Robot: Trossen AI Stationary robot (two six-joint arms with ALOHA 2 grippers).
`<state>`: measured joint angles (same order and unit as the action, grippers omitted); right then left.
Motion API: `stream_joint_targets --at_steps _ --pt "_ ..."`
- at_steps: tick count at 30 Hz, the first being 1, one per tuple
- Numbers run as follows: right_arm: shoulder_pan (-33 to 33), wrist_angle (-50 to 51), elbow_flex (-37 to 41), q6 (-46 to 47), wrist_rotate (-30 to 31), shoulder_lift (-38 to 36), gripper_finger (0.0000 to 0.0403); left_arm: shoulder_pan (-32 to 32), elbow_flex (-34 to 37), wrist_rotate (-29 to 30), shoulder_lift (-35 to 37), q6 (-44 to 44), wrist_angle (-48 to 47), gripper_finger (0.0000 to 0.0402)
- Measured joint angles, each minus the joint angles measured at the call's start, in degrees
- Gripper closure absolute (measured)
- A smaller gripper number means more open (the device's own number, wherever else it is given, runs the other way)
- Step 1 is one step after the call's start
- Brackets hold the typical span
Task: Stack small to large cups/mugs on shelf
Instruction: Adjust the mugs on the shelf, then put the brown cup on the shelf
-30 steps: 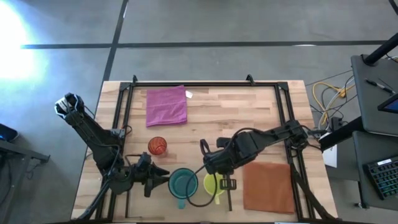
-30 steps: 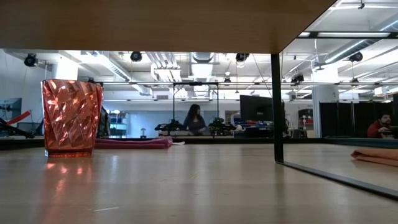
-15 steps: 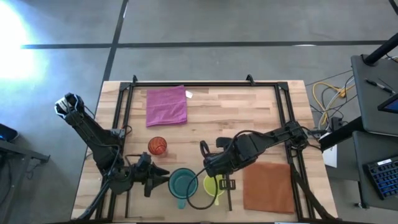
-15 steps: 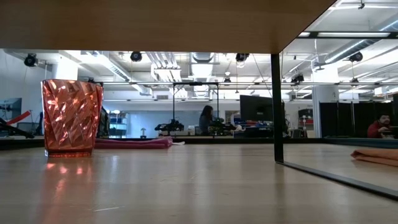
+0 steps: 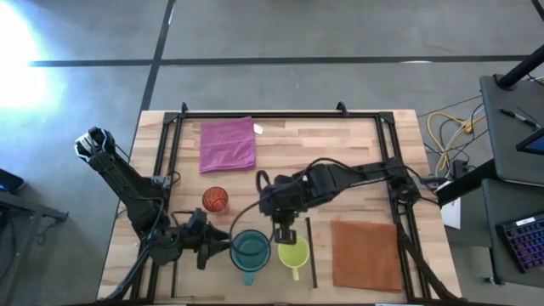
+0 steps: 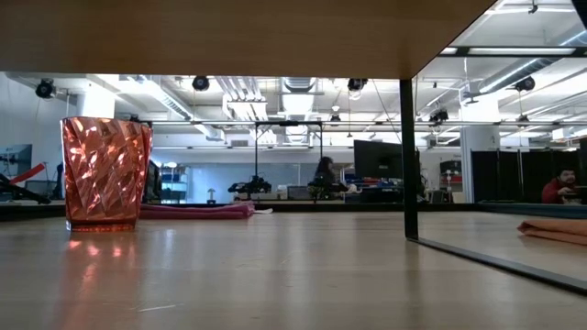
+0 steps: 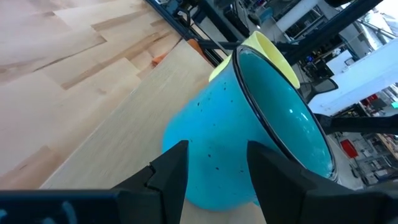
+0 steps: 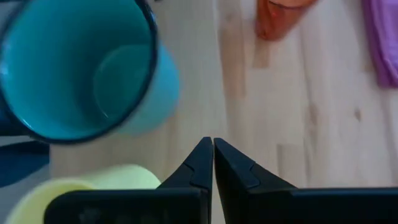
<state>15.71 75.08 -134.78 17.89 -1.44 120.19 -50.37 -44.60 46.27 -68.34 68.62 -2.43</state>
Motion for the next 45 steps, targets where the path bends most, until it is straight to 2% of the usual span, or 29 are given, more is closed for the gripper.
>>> stream_joint_targets --at_steps 7,16,22,29,32,34,39,42,45 --pt "0.06 -5.0 0.0 -1.01 -4.99 1.69 0.0394 -0.06 0.0 -3.68 0.0 0.04 0.57 0.0251" --pt "0.13 -7.8 0.0 -1.01 -5.11 2.64 0.0394 -0.04 -0.05 -6.18 0.0 0.09 0.54 0.0251" --pt "0.13 -8.18 0.0 -1.43 -7.38 2.64 0.0394 -0.04 -0.37 -7.22 0.0 0.09 0.8 0.0251" --pt "0.13 -8.17 0.0 -1.83 -7.36 2.64 0.0394 0.0 -0.37 -7.79 0.0 0.09 0.65 0.0251" --pt "0.04 -8.13 0.0 -2.79 -3.8 2.63 0.0394 0.0 -0.37 -8.33 0.0 0.07 -0.09 0.0251" --pt "-0.13 -8.1 0.0 -3.15 -1.27 2.61 0.0394 0.0 -0.37 -8.23 0.0 0.07 -1.05 0.0251" --pt "-1.52 -8.04 -0.03 -3.13 -0.46 2.55 0.0394 0.0 -0.37 -6.01 0.91 0.12 -4.82 0.0251" --pt "-2.62 -8.04 -0.11 -3.39 -1.65 2.45 0.0387 0.28 -1.06 -4.61 4.88 -0.21 -8.25 0.0251" --pt "-4.03 -8.06 -0.13 -3.09 -3.84 2.1 0.0369 0.5 -2.34 1.02 10.58 -5.57 -10.23 0.0251"
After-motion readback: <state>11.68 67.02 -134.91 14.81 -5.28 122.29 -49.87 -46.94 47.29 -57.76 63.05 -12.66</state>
